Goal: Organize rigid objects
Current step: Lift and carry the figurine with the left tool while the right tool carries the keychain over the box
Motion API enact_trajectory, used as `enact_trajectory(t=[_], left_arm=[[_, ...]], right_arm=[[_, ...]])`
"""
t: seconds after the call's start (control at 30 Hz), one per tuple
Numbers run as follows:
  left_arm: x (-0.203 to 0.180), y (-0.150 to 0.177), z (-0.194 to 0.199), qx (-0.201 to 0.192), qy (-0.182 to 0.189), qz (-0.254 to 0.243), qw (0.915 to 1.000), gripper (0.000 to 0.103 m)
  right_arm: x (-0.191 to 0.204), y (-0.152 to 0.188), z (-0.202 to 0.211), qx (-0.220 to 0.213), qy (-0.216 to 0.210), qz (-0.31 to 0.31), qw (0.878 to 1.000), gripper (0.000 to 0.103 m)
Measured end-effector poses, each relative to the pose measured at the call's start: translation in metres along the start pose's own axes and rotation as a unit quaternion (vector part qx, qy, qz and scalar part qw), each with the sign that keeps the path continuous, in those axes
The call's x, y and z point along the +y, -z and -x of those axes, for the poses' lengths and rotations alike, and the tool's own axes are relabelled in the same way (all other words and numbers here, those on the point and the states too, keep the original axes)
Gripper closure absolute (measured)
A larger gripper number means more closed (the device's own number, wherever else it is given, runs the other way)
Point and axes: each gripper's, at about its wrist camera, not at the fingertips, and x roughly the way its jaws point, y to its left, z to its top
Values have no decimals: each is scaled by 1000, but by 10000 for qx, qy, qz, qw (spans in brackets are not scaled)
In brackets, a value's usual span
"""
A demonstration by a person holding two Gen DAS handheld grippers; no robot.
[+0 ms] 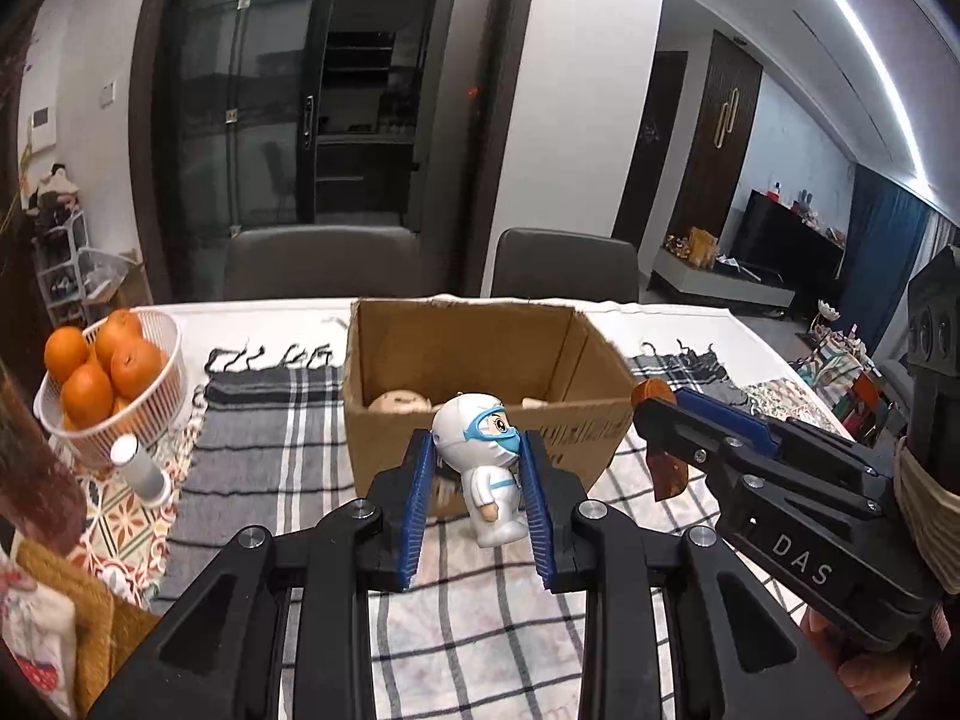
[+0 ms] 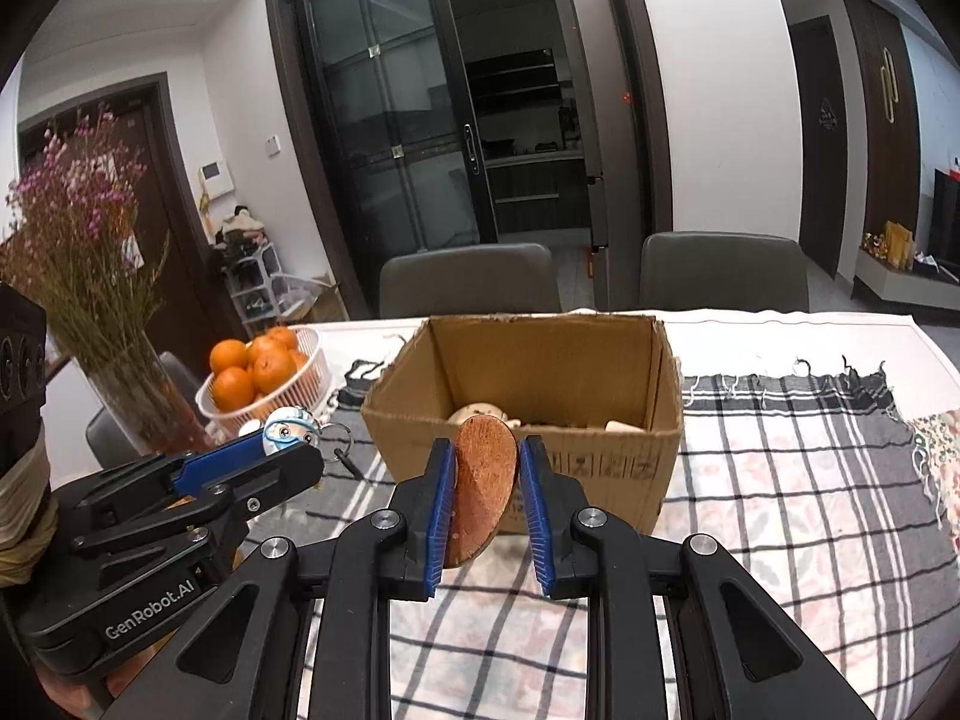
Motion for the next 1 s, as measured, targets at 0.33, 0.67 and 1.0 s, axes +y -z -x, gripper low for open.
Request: enact_trajectory(t=[0.33,0.67,1.0], left_arm=[[-8,-40,-9,-40,55,-214,9997,74],[-6,-74,-27,46,63,-328,9994,74],[0,-97,-56,311,68,-291,9991,74]], right_arm=[[-12,-32,-4,-29,13,-86,10000,79],[-18,-64,-18,32,82,-54,9999,79],[-26,-86,-44,388,63,-52,9992,79]])
